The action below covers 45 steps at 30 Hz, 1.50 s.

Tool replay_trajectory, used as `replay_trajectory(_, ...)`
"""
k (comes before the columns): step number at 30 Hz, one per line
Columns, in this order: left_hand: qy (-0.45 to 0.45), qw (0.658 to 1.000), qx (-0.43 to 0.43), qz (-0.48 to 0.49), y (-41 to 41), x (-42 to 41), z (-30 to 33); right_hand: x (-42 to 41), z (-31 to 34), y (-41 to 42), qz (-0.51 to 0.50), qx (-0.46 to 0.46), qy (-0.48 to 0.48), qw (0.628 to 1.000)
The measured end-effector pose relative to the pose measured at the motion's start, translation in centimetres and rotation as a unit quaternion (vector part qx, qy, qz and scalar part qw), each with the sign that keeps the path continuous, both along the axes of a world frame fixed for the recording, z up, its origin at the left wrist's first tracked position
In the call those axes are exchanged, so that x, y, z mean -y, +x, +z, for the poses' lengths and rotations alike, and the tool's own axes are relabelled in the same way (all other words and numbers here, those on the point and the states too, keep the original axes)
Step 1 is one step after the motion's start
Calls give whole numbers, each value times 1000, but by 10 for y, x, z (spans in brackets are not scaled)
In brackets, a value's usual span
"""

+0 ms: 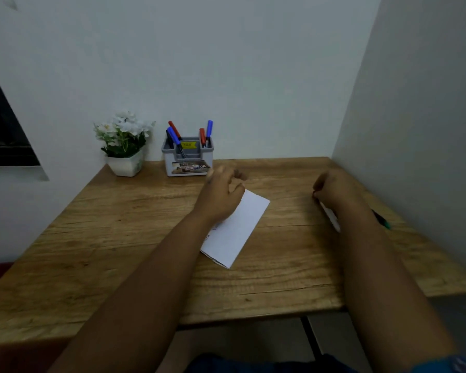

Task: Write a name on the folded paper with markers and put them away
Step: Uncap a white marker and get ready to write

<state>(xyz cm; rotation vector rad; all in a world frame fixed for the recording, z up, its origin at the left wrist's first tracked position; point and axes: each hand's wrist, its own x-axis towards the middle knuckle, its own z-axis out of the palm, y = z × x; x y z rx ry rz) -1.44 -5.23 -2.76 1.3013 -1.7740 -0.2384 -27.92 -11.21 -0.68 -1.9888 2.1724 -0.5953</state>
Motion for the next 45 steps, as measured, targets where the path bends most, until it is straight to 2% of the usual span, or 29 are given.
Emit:
replay_trajectory(8, 40, 999, -18, 28, 6, -4, -1, 4, -8, 1, -43, 9, -3, 999)
replay_trajectory(10, 47, 998, -19, 31, 5, -2, -1, 1, -6, 4, -35, -5, 30, 999)
replay_trajectory(14, 58, 998, -18, 8, 4, -1, -3, -17, -2, 32, 53, 11, 67, 996)
replay_trajectory(17, 72, 997, -1, -18, 1, -3, -3, -35, -4, 66, 145, 55, 46, 987)
replay_trajectory(20, 123, 992, 10, -10, -3, -1, -7, -46, -6, 98, 233, 98, -1, 968)
replay_trajectory(22, 163, 986, -39, -16, -2, 1, -9, -48, -8, 109, 266, 115, -31, 957)
replay_trajectory(25, 204, 950, -227, -62, 0, 2, -6, -48, -10, 112, 310, 141, -47, 939)
replay_trajectory(27, 204, 932, -291, -76, 1, 3, -3, -48, -11, 112, 330, 136, -44, 933)
replay_trajectory(34, 223, 880, -406, -108, -4, -2, 5, -47, -14, 125, 308, 66, -130, 940)
replay_trajectory(45, 254, 857, -441, -83, -7, -2, 5, -51, -12, 127, 292, 14, -110, 950)
